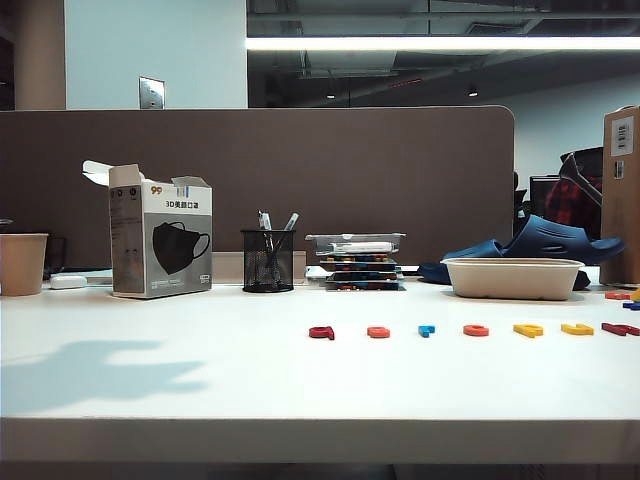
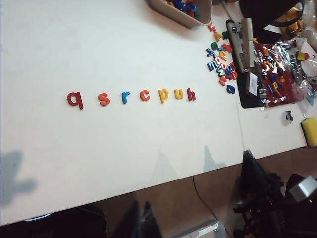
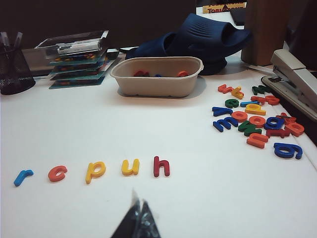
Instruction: Select the appropriate letters from the row of letter magnets placed on the table to arrange into the word "cup".
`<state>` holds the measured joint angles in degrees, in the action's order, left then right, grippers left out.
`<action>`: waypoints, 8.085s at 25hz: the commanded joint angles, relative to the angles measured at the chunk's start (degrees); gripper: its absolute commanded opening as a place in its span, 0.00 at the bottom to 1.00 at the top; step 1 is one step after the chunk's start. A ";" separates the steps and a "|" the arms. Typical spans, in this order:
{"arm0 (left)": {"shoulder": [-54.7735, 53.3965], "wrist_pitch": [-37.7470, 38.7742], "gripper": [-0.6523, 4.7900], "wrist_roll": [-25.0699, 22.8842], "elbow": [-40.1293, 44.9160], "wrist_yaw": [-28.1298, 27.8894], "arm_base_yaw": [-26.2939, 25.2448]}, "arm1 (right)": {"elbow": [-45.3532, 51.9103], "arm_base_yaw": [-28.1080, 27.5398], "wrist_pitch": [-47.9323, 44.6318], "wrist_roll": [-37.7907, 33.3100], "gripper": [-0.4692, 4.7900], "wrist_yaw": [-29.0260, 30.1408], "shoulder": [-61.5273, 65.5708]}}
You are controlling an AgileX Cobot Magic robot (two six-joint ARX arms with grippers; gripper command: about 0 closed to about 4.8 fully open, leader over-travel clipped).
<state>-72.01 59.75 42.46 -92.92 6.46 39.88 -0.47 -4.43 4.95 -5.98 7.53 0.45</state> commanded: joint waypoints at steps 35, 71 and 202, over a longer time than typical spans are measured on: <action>-3.08 0.98 0.11 4.48 -0.22 -12.90 7.89 | 0.17 -0.04 -1.88 0.02 0.08 -1.25 -0.59; -3.08 0.98 0.11 4.48 -0.17 -12.90 7.87 | -59.91 0.09 28.41 -3.34 0.08 0.31 36.33; -3.08 0.98 0.11 4.48 -0.17 -12.90 7.87 | -89.66 25.16 46.36 -11.17 0.42 -6.12 118.20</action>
<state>-75.29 61.12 47.22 -92.92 -6.22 47.72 -90.56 20.69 51.24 -16.91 1.19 118.13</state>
